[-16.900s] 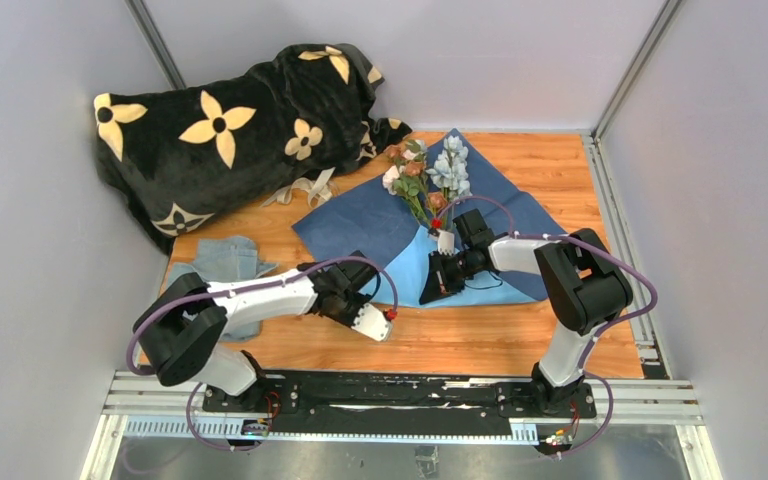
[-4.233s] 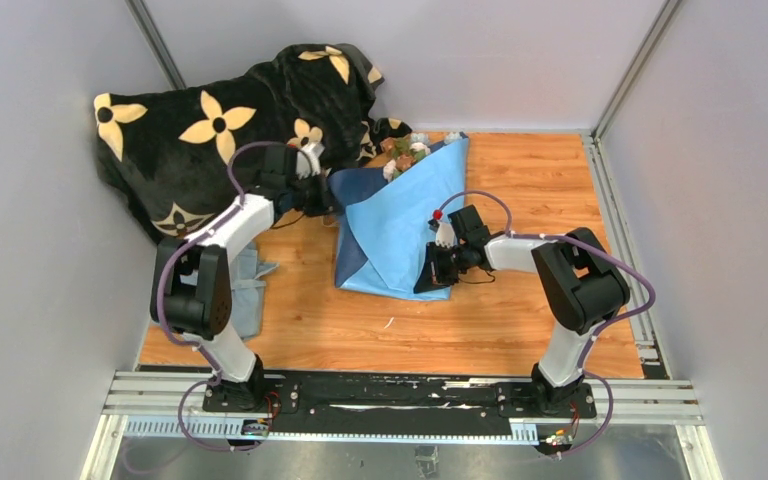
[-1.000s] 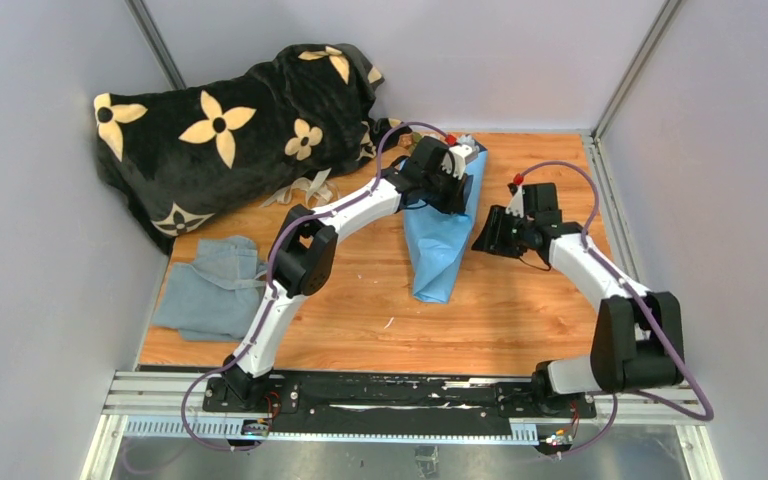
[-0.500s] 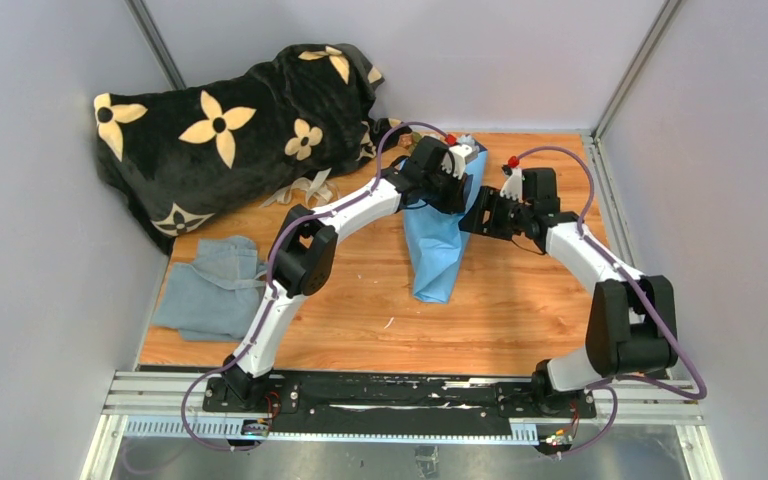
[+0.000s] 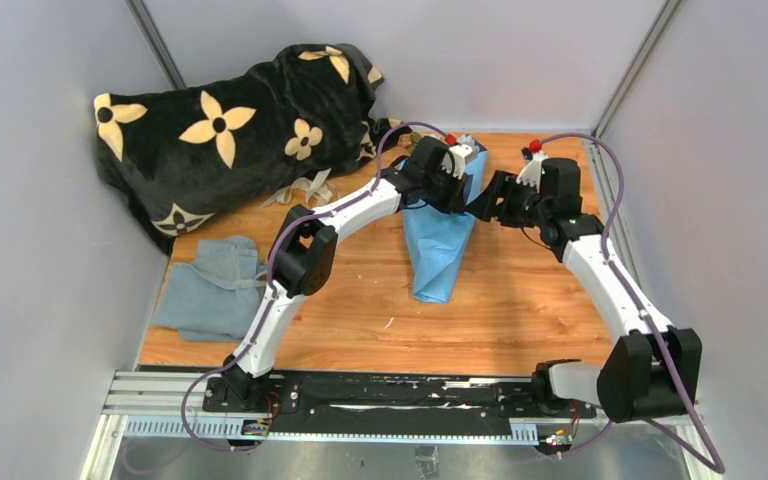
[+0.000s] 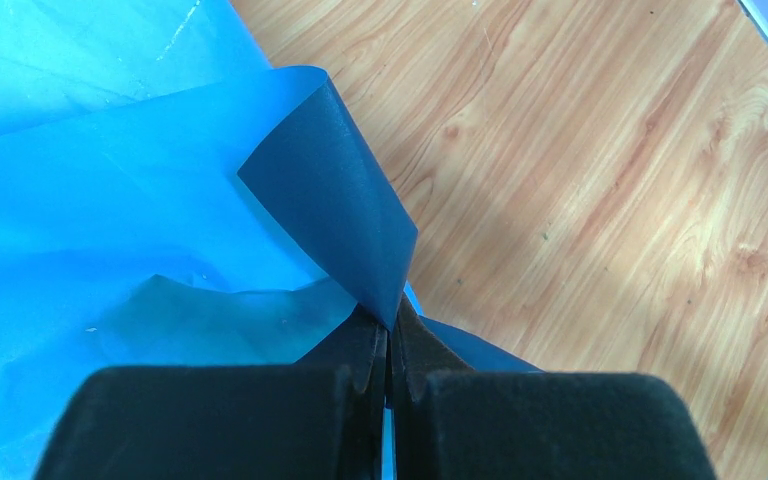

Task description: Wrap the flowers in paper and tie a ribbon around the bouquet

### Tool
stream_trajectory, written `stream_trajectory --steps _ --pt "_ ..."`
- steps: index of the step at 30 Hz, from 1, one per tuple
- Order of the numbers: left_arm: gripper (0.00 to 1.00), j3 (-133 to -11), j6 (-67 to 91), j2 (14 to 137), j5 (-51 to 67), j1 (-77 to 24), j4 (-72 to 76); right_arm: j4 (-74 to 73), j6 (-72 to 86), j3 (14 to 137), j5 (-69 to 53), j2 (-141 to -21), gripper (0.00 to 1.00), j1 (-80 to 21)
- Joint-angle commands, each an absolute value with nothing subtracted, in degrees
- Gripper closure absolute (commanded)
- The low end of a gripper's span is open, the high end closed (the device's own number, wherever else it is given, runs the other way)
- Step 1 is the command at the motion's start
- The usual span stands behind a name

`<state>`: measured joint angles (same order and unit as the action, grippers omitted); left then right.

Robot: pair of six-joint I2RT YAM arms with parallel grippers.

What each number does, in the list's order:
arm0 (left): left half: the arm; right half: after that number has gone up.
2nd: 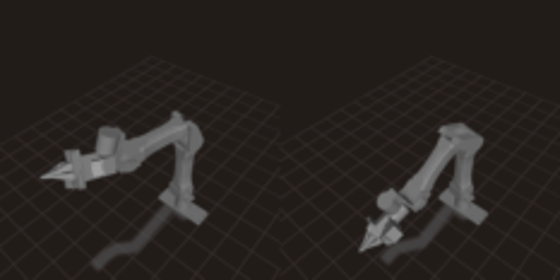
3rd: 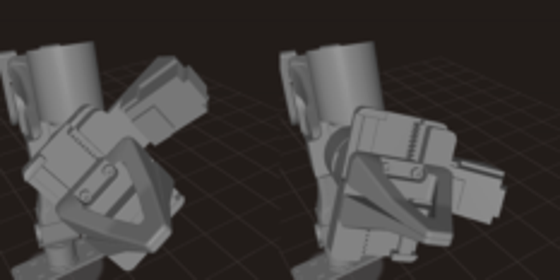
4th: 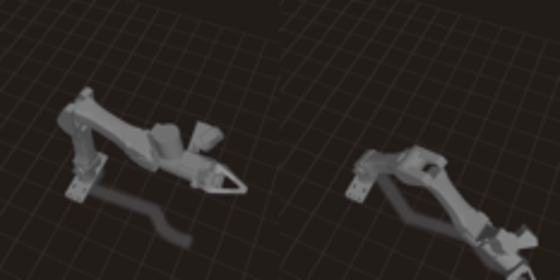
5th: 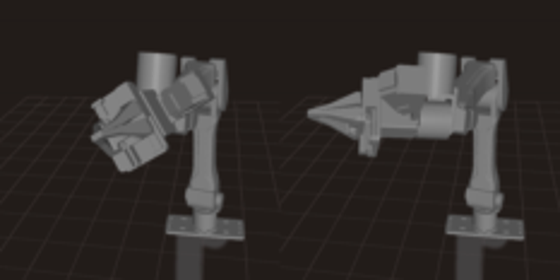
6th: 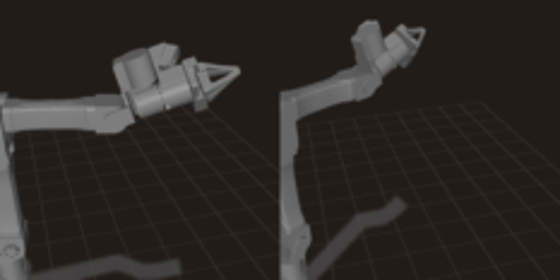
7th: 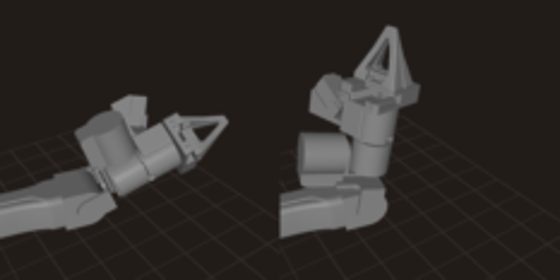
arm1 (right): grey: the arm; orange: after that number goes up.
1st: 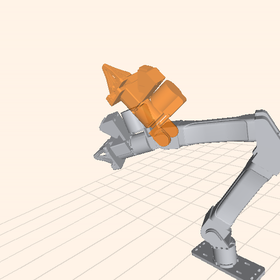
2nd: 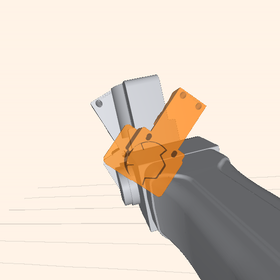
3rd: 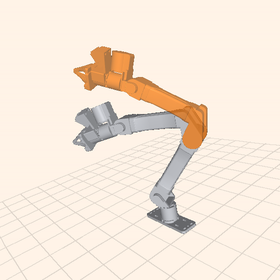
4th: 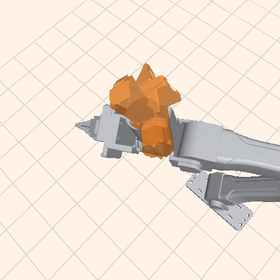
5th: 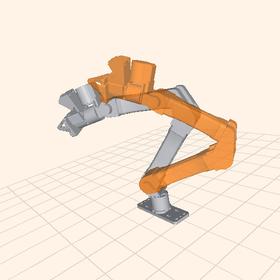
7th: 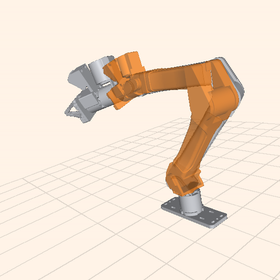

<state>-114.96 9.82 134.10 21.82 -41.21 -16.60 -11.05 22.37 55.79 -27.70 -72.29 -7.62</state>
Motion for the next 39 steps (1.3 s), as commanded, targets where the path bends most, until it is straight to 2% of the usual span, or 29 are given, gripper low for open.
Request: stream_trajectory --steps 1,10,13,15,21,22,23,27,29,31,33,34,37,39 --pt "1.00 -115.85 9.92 135.42 21.88 -41.31 -15.79 -14.33 24.33 56.32 -23.51 -72.43 0.30 -7.82" --pt "1.00 -115.66 9.67 135.04 21.88 -41.31 -16.16 -14.73 22.87 61.02 -33.29 -86.43 0.31 -8.31" --pt "1.00 -115.76 9.59 135.14 21.80 -41.31 -16.10 -11.41 23.70 60.16 -36.11 -88.99 0.38 -8.34" --pt "1.00 -115.82 9.50 135.13 21.76 -41.31 -16.14 -10.17 24.34 59.49 -37.47 -90.15 0.48 -8.28" --pt "1.00 -116.91 8.02 135.14 21.68 -41.31 -17.19 -8.00 24.91 56.93 -39.35 -91.24 0.99 -8.20" --pt "1.00 -118.13 6.69 135.20 21.72 -41.31 -18.56 -8.11 24.58 56.59 -38.78 -91.36 1.00 -8.07" --pt "0.95 -120.31 4.89 135.01 21.90 -41.31 -20.00 -8.17 24.08 56.18 -38.04 -91.35 1.00 -7.82" --pt "0.46 -124.73 -3.98 132.02 23.89 -41.22 -25.72 -8.17 21.29 54.76 -34.13 -92.77 1.00 -6.97" --pt "0.32 -125.88 -8.97 129.17 25.41 -41.22 -29.79 -7.46 20.40 54.28 -32.89 -93.75 1.00 -6.75" --pt "0.26 -125.67 -14.85 126.31 26.51 -41.22 -33.84 -6.18 20.45 53.61 -32.38 -94.51 1.00 -6.16" --pt "0.30 -123.11 -18.88 123.34 27.15 -41.30 -37.06 -4.76 20.25 53.19 -31.88 -95.04 1.00 -5.84" --pt "0.35 -119.76 -20.80 121.89 27.19 -41.43 -38.13 -4.21 20.01 53.18 -31.75 -95.24 1.00 -5.78" --pt "0.60 -110.71 -25.59 119.21 25.55 -42.27 -39.39 -3.53 19.14 53.64 -31.39 -95.97 1.00 -5.69" --pt "0.73 -106.25 -27.74 119.18 24.55 -43.40 -39.33 -2.56 19.05 53.69 -31.31 -96.19 1.00 -5.67"
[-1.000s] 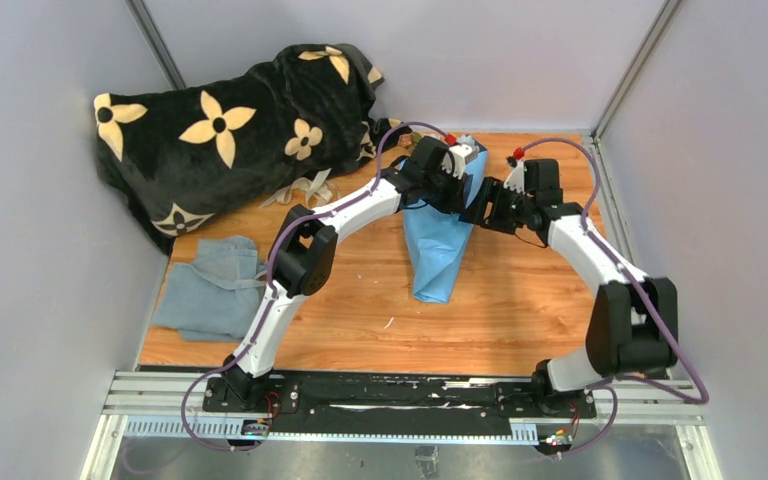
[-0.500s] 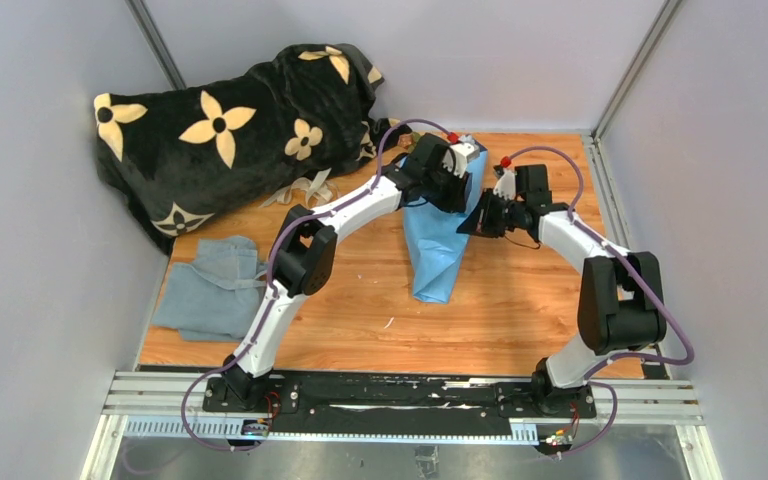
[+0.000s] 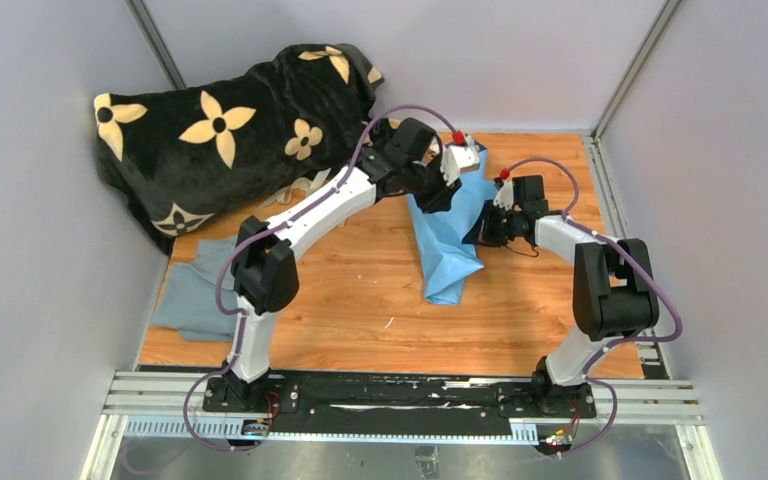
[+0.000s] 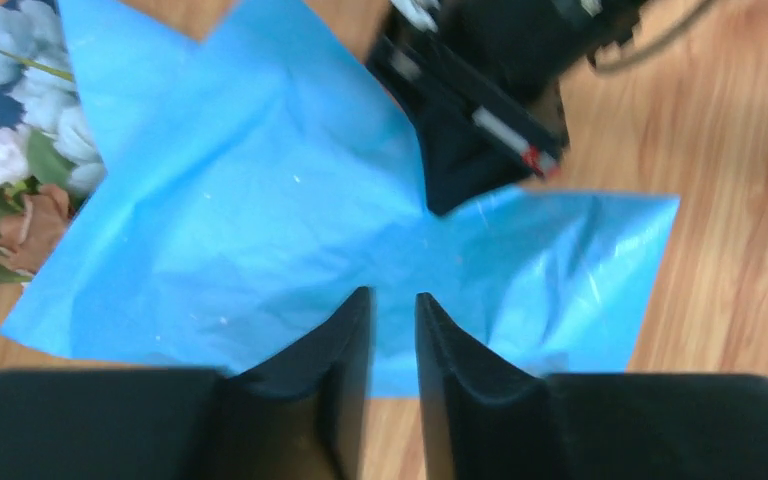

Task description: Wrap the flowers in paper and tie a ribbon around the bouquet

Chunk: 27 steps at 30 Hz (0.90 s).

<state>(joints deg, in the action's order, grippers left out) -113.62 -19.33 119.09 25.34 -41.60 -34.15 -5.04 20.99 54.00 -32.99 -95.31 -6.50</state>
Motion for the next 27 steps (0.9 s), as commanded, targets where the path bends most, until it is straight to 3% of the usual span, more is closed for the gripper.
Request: stream_trajectory --steps 1,7,12,20,27 --pt "0.74 -104.74 -28.90 119.44 23.77 -44.13 -39.03 -2.18 19.19 53.70 -31.61 -96.36 1.00 -5.69" --pt "0.75 -95.79 -31.51 121.33 17.04 -48.34 -26.85 -0.49 19.99 53.00 -32.12 -96.65 1.00 -5.67" --pt "0.72 -88.50 -37.54 121.76 16.78 -52.13 -27.80 -0.52 19.46 53.10 -30.86 -96.82 1.00 -5.54" --pt "0.43 -83.89 -41.44 118.90 16.51 -55.13 -32.04 0.31 19.73 55.16 -30.32 -99.03 1.00 -5.45" --pt "0.33 -81.71 -43.72 114.53 15.93 -59.99 -32.76 2.30 20.82 53.82 -29.97 -97.70 1.00 -5.60"
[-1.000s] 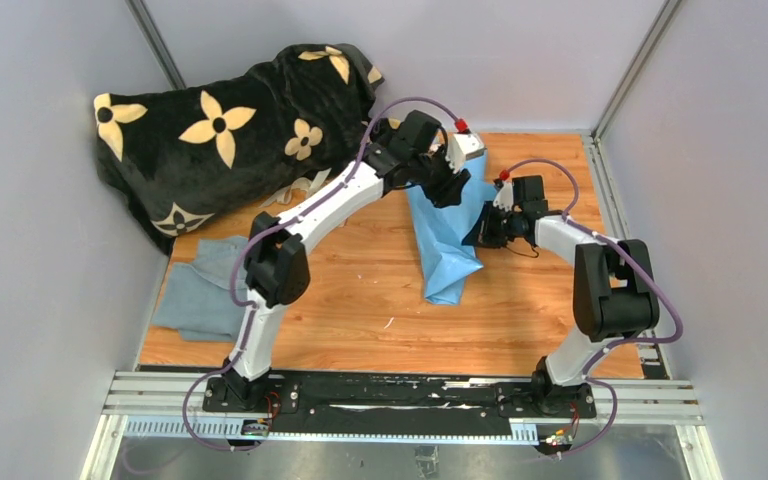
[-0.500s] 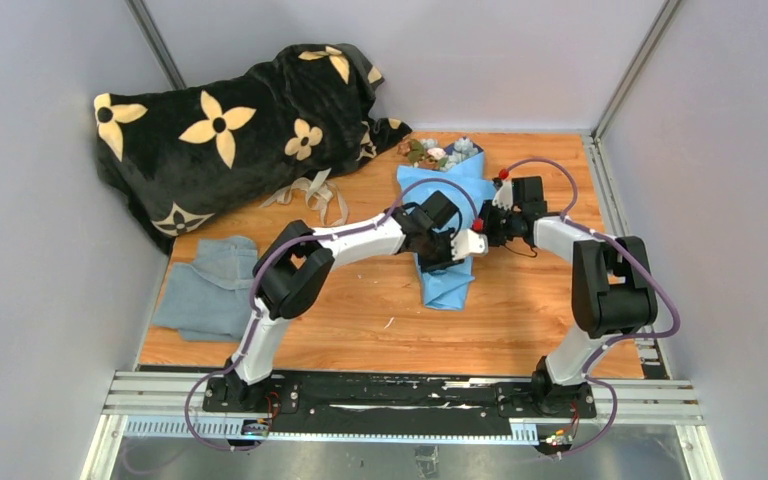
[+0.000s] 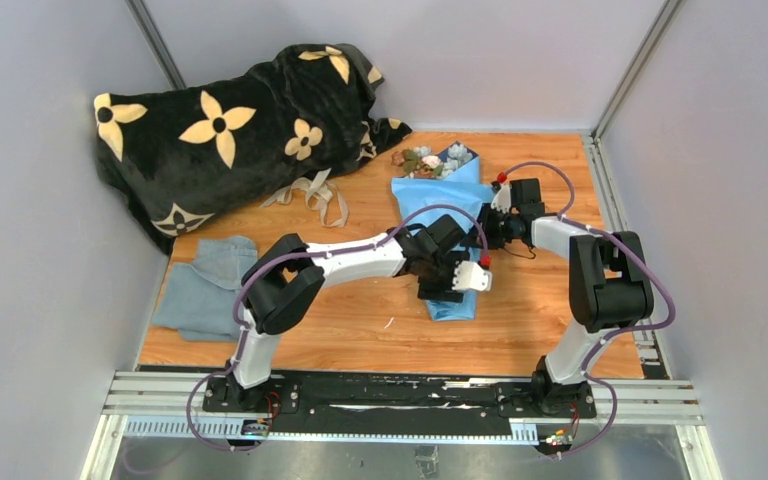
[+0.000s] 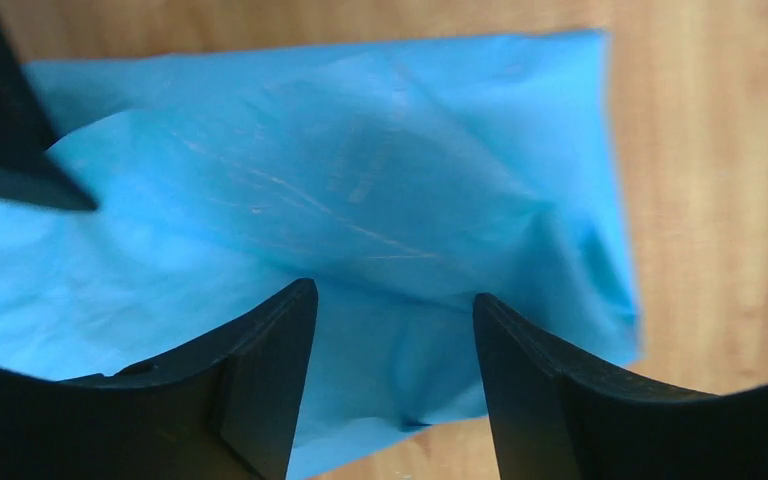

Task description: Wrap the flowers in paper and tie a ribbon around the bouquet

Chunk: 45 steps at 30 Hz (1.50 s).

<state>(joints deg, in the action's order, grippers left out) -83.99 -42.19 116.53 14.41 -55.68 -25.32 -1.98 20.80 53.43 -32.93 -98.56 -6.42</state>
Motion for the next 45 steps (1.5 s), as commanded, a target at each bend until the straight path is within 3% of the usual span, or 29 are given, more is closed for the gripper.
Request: stream_trajectory --steps 1,6,10,13,21,23,26,28,35,45 --pt "0.32 -81.45 -44.05 114.59 15.76 -60.76 -32.85 2.29 20.76 53.73 -29.99 -97.37 1.00 -5.54" --pt "0.34 -76.30 -49.95 114.95 13.96 -63.47 -32.67 1.83 20.33 53.02 -30.04 -96.31 1.00 -5.54" --pt "0.43 -72.94 -50.78 114.09 14.40 -64.34 -33.18 1.37 19.75 52.37 -30.06 -95.28 1.00 -5.56" --pt "0.45 -72.53 -50.71 112.15 15.97 -65.46 -36.22 0.77 19.16 52.40 -29.97 -94.81 1.00 -5.56" --pt "0.46 -84.09 -47.67 105.92 29.04 -62.67 -49.43 0.23 18.72 52.25 -30.75 -94.33 1.00 -5.56" --pt "0.54 -86.69 -41.92 107.78 31.28 -58.82 -44.86 0.26 18.65 51.99 -30.66 -94.36 1.00 -5.56" --pt "0.81 -86.71 -30.09 111.62 25.71 -53.80 -31.82 0.26 18.72 52.13 -31.05 -94.52 1.00 -5.59" --pt "0.88 -86.96 -28.97 114.31 23.52 -51.43 -28.85 0.22 18.75 52.48 -31.27 -94.72 1.00 -5.58" --pt "0.94 -83.88 -25.11 118.14 22.59 -46.47 -25.90 -2.07 18.31 52.73 -31.32 -95.63 1.00 -5.54" --pt "0.92 -71.73 -24.71 112.76 24.52 -39.94 -25.86 -2.92 17.14 52.82 -30.41 -97.02 1.00 -5.55"
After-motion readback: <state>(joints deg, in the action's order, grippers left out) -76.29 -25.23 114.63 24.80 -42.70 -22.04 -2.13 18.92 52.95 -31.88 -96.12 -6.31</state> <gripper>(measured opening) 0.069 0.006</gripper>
